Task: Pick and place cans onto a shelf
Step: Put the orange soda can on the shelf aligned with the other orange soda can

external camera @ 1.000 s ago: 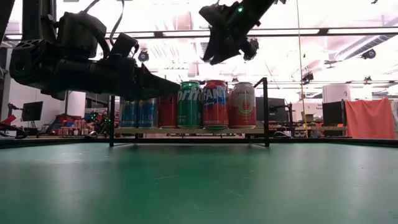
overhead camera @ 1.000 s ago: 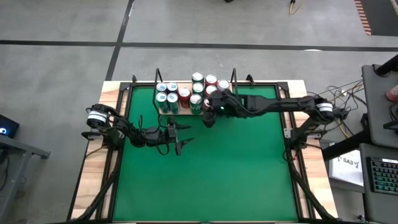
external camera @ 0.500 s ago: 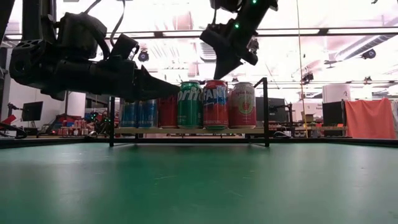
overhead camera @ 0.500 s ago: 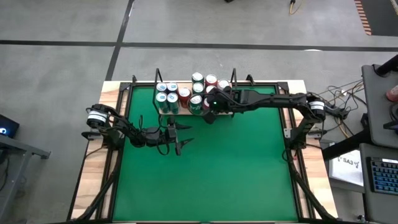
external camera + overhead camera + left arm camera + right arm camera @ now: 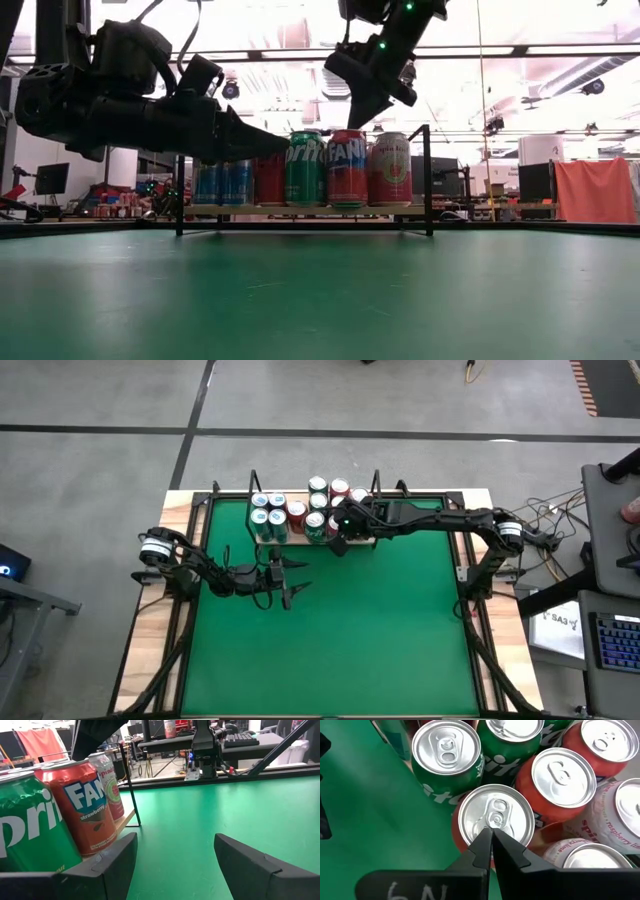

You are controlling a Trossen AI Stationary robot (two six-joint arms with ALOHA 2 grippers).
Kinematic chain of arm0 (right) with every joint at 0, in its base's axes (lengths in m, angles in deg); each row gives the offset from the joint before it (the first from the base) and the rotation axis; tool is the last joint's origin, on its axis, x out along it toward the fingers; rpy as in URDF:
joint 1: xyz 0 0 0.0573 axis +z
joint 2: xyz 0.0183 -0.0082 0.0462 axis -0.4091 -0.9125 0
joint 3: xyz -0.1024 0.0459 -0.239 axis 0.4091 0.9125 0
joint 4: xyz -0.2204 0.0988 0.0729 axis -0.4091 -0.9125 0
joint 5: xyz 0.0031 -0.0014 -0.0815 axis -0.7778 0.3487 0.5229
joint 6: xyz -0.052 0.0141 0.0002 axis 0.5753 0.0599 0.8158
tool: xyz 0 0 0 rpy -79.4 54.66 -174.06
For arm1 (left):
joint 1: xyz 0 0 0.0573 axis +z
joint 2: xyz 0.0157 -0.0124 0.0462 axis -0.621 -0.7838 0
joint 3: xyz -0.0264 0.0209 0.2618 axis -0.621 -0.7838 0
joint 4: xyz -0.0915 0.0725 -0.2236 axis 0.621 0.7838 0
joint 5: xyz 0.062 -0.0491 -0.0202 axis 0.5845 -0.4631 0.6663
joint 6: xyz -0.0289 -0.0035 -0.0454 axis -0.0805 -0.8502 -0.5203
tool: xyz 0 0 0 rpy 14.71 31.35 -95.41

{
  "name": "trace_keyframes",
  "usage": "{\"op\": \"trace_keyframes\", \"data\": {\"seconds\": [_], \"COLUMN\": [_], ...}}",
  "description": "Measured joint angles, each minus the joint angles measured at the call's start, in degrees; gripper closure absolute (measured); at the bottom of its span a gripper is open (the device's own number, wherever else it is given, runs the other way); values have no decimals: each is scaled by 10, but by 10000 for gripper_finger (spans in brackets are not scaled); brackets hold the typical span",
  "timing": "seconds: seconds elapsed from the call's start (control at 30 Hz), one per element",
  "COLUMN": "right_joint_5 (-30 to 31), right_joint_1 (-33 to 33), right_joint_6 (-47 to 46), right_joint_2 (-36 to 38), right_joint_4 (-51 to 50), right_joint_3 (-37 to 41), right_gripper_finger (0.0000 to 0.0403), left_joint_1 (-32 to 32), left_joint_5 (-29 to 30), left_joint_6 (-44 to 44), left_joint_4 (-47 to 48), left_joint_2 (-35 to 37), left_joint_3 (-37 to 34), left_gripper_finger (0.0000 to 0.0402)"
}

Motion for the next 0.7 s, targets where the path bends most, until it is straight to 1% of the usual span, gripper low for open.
{"op": "trace_keyframes", "data": {"seconds": [0.3,0.47,0.7], "right_joint_5": [1,37,40], "right_joint_1": [0,-2,-7], "right_joint_6": [0,12,16], "right_joint_2": [1,3,0], "right_joint_4": [-2,4,2], "right_joint_3": [-6,-15,-4], "right_gripper_finger": [394,394,394], "left_joint_1": [0,0,0], "left_joint_5": [0,1,1], "left_joint_6": [0,0,0], "left_joint_4": [0,0,0], "left_joint_2": [0,0,0], "left_joint_3": [0,0,0], "left_gripper_finger": [153,153,153]}}
